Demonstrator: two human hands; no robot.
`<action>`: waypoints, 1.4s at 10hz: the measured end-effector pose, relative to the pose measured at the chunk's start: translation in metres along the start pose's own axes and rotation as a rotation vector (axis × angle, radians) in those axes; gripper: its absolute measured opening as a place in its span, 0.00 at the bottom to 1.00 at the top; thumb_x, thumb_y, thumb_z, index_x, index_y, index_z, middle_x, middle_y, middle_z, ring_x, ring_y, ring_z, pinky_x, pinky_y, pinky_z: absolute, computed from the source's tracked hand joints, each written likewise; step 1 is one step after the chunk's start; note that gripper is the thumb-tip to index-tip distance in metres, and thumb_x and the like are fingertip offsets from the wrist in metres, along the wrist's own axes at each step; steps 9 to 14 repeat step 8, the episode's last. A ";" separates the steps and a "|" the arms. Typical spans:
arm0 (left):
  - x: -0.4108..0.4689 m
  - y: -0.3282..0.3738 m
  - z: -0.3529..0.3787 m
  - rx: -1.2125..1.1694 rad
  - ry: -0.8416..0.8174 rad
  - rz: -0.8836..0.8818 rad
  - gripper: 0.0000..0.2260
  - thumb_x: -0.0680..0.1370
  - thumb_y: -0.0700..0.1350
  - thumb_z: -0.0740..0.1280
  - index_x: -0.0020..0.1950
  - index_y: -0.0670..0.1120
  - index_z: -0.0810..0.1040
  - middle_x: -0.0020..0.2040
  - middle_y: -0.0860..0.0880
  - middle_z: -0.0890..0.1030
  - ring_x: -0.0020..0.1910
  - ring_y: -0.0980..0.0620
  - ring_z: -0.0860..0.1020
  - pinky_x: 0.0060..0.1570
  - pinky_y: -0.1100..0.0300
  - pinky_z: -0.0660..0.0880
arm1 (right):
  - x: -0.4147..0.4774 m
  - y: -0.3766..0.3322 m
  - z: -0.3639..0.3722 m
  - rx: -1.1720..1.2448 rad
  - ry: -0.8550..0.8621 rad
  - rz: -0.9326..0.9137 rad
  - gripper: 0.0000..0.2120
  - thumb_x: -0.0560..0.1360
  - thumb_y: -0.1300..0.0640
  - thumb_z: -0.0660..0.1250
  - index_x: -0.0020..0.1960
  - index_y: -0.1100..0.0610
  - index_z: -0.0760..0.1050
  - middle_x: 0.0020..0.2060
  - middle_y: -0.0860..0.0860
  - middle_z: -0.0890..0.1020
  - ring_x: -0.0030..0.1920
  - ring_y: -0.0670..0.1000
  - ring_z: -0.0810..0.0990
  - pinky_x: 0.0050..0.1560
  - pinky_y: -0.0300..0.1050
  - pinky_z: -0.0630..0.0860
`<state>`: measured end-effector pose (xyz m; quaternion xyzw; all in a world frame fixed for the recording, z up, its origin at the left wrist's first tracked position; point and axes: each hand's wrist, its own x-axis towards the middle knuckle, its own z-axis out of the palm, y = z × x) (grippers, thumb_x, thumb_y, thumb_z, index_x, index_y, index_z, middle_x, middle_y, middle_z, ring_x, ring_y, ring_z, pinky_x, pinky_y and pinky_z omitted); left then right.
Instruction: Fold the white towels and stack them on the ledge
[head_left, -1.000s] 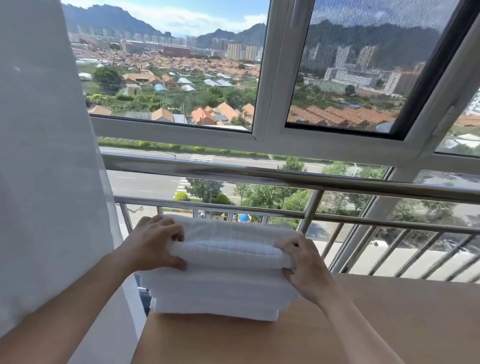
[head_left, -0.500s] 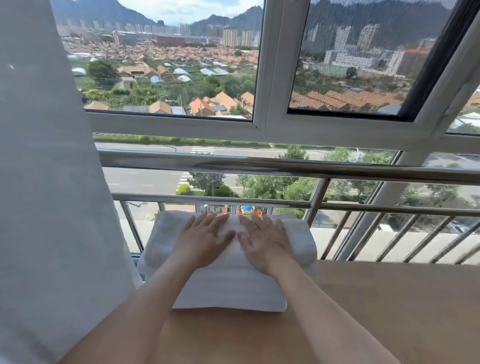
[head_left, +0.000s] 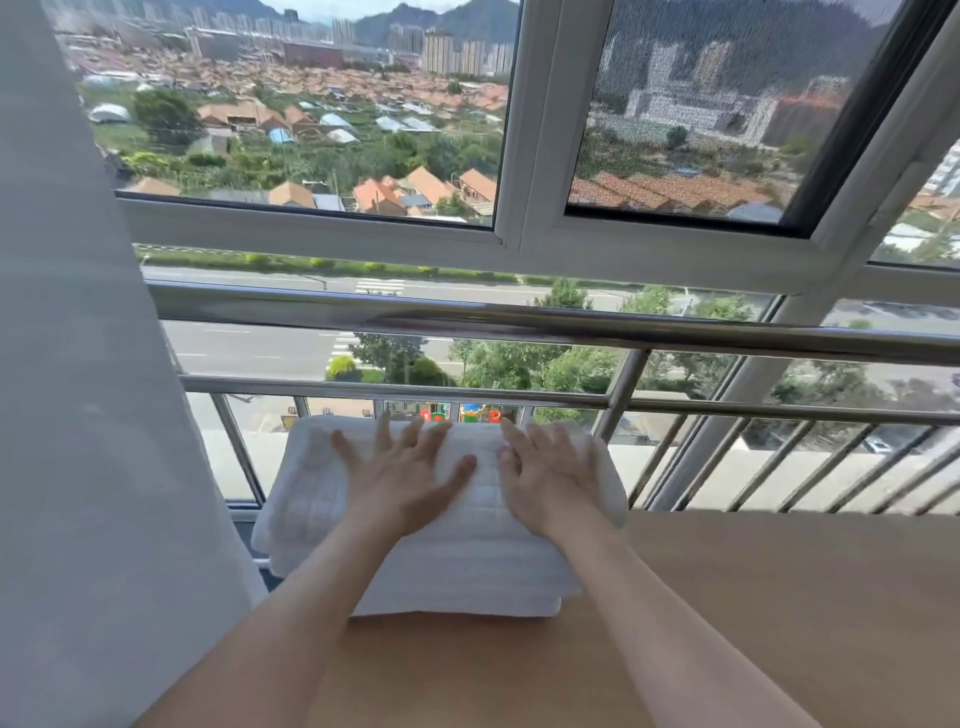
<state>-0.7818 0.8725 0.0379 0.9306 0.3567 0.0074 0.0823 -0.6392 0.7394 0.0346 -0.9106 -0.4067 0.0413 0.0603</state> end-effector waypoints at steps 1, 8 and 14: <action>0.001 0.006 0.007 0.048 0.029 0.100 0.36 0.73 0.74 0.34 0.79 0.64 0.48 0.81 0.58 0.51 0.81 0.51 0.43 0.69 0.28 0.37 | -0.007 -0.023 0.010 0.061 0.045 -0.103 0.30 0.77 0.39 0.36 0.79 0.38 0.50 0.78 0.44 0.60 0.78 0.54 0.54 0.75 0.61 0.42; -0.045 -0.059 -0.033 0.083 0.085 0.046 0.34 0.77 0.71 0.38 0.80 0.60 0.55 0.81 0.52 0.54 0.80 0.46 0.49 0.75 0.39 0.46 | -0.058 0.069 -0.058 0.202 0.072 0.186 0.23 0.84 0.43 0.49 0.76 0.49 0.62 0.75 0.54 0.67 0.72 0.58 0.69 0.68 0.57 0.69; -0.045 -0.059 -0.033 0.083 0.085 0.046 0.34 0.77 0.71 0.38 0.80 0.60 0.55 0.81 0.52 0.54 0.80 0.46 0.49 0.75 0.39 0.46 | -0.058 0.069 -0.058 0.202 0.072 0.186 0.23 0.84 0.43 0.49 0.76 0.49 0.62 0.75 0.54 0.67 0.72 0.58 0.69 0.68 0.57 0.69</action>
